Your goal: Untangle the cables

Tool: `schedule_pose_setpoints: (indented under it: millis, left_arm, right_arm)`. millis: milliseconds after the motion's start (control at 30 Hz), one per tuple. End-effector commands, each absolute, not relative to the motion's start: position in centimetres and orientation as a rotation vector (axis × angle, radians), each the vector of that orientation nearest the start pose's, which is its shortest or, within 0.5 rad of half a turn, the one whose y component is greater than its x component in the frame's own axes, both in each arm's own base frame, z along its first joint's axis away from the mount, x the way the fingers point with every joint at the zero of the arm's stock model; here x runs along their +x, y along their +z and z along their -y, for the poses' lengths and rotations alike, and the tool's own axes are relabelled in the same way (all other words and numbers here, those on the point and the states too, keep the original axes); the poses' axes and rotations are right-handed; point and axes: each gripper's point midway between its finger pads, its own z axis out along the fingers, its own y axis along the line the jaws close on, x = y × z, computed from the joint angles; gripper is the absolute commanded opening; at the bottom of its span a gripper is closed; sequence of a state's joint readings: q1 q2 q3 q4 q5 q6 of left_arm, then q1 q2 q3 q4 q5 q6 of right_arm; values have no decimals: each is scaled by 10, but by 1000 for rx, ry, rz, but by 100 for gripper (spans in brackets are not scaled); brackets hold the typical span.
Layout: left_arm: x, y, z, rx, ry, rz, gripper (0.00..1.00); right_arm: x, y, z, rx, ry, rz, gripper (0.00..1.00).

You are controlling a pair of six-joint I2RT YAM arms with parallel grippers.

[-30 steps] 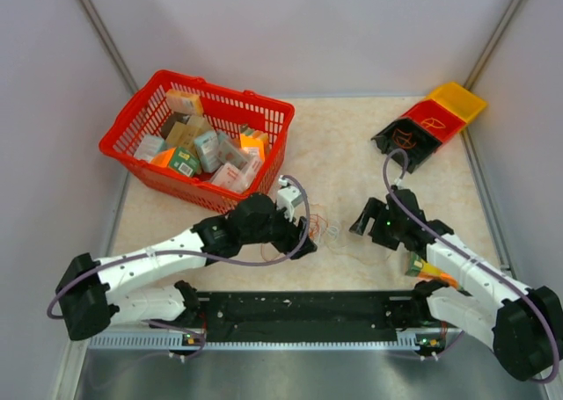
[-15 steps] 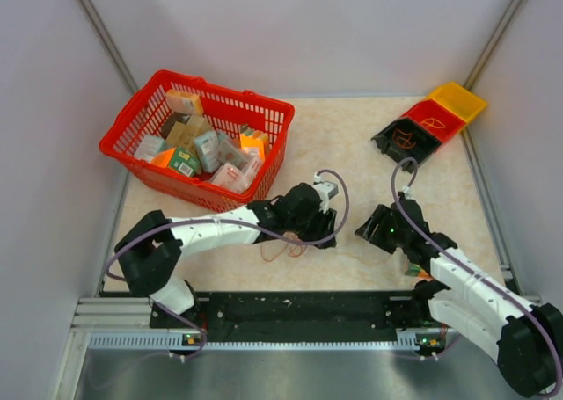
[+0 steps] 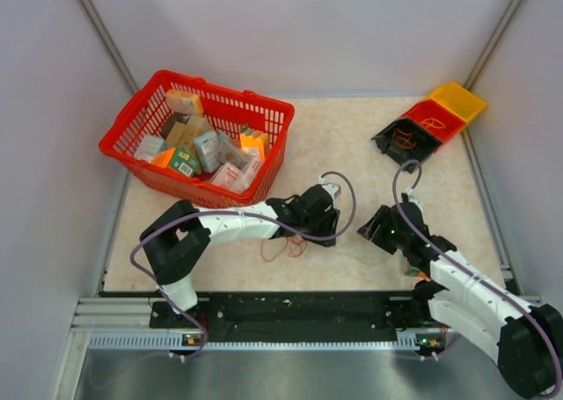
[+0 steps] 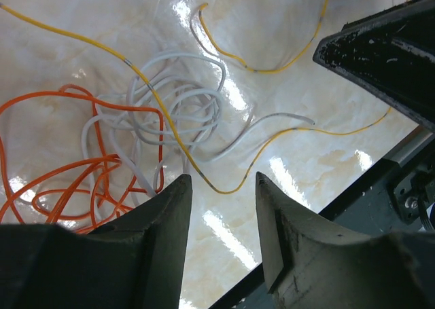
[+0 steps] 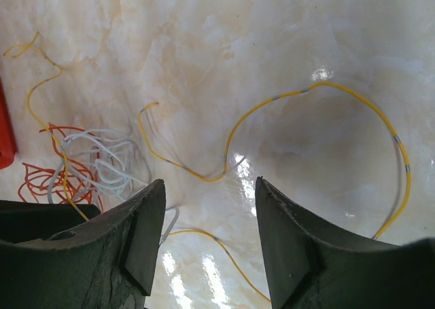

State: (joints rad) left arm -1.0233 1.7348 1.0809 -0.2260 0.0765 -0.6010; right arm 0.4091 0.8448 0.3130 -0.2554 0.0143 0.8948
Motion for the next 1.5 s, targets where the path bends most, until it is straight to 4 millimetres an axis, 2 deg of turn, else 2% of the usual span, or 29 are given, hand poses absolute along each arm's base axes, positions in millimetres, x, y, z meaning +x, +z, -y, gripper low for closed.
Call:
schedule_pose_setpoints:
  millis: [0, 167, 267, 400, 467, 500, 633, 667, 800, 933, 1033, 1133, 1167, 1333, 1467]
  left_arm:
    - [201, 72, 401, 563, -783, -2508, 45]
    - [205, 76, 404, 563, -787, -2486, 21]
    - [204, 91, 405, 585, -804, -2440, 0]
    - [197, 125, 410, 627, -897, -2345, 0]
    - [196, 148, 413, 654, -943, -2273, 0]
    - [200, 160, 414, 658, -952, -2228, 0]
    - [219, 200, 414, 644, -904, -2099, 0]
    - [230, 208, 413, 609, -868, -2061, 0]
    - [255, 229, 424, 582, -856, -2003, 0]
    - [282, 232, 436, 575, -821, -1984, 0]
    - [295, 236, 447, 629, -807, -1950, 0]
    - [280, 229, 475, 812, -938, -1956, 0]
    - [273, 218, 479, 854, -961, -1986, 0]
    - [239, 167, 487, 916, -1141, -2130, 0]
    - [216, 145, 496, 912, -1321, -2207, 0]
  right_arm:
    - [222, 50, -122, 620, 610, -2305, 55]
    - [221, 51, -123, 622, 618, -2300, 54]
    - [221, 53, -125, 594, 630, -2304, 54]
    - [219, 62, -126, 546, 638, -2301, 57]
    - [218, 68, -125, 508, 633, -2292, 65]
    - [218, 75, -124, 492, 633, -2281, 70]
    - [218, 101, -117, 501, 614, -2230, 80]
    - [218, 109, -115, 508, 620, -2207, 82]
    - [216, 130, -106, 585, 605, -2153, 84]
    - [211, 146, -92, 653, 596, -2063, 84]
    - [207, 146, -90, 674, 609, -2046, 85]
    - [202, 136, -88, 716, 604, -2075, 85]
    - [200, 133, -87, 732, 598, -2087, 85]
    - [190, 127, -83, 789, 613, -2079, 85]
    - [184, 123, -80, 897, 678, -2013, 83]
